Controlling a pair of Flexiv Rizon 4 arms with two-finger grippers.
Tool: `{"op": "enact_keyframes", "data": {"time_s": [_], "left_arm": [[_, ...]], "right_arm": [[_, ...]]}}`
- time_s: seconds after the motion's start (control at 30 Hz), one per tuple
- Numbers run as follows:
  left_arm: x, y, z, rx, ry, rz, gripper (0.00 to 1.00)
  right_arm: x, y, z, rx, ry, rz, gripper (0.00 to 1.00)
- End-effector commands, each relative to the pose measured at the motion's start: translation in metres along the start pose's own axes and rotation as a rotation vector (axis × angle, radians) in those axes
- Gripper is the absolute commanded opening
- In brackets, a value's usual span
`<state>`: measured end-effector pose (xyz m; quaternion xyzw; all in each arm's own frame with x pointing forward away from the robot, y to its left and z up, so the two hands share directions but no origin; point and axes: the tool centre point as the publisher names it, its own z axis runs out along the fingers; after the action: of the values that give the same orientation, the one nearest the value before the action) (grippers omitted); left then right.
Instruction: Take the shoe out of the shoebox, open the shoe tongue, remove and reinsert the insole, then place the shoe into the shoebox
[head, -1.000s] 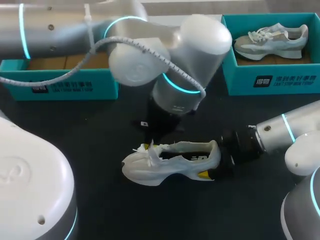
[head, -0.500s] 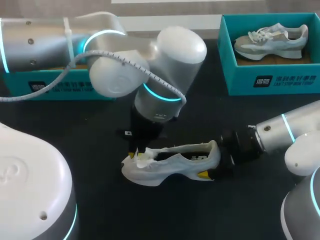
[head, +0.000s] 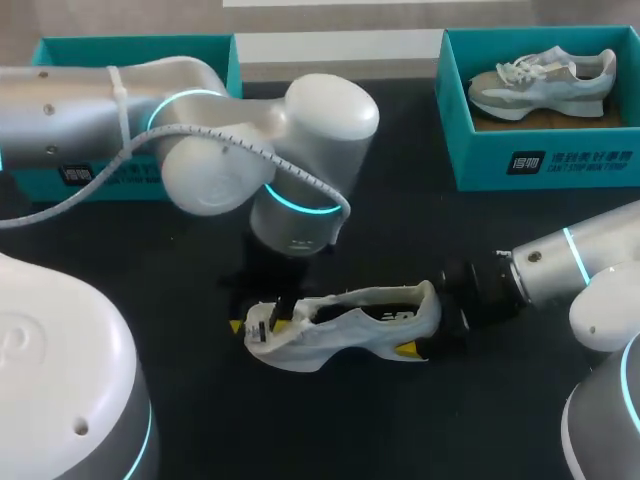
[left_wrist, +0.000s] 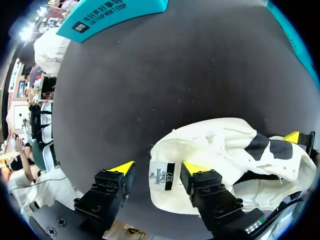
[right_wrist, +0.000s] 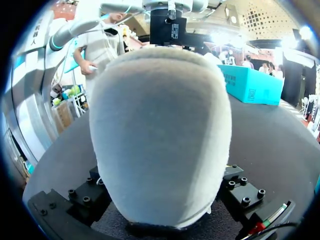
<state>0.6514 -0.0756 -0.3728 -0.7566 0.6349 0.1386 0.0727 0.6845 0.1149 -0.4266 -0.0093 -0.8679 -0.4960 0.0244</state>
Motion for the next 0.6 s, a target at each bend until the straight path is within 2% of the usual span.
{"op": "enact_keyframes", "data": {"time_s": [0.03,0.27,0.43,0.6], "left_arm": [[-0.022,0.009,0.004,0.003,0.148,0.02,1.0],[-0.036,0.009,0.004,-0.023,0.302,-0.011,1.0],[-0.037,0.012,-0.023,-0.002,0.356,0.041,1.0],[-0.031,0.018,-0.05,0.012,0.327,0.081,1.0]], "right_arm": [[0.002,-0.009,0.003,0.003,0.001,0.001,0.0],[0.002,-0.009,0.003,0.003,0.001,0.001,0.0],[0.002,-0.009,0.003,0.003,0.001,0.001,0.0],[0.002,-0.009,0.003,0.003,0.001,0.001,0.0]]}}
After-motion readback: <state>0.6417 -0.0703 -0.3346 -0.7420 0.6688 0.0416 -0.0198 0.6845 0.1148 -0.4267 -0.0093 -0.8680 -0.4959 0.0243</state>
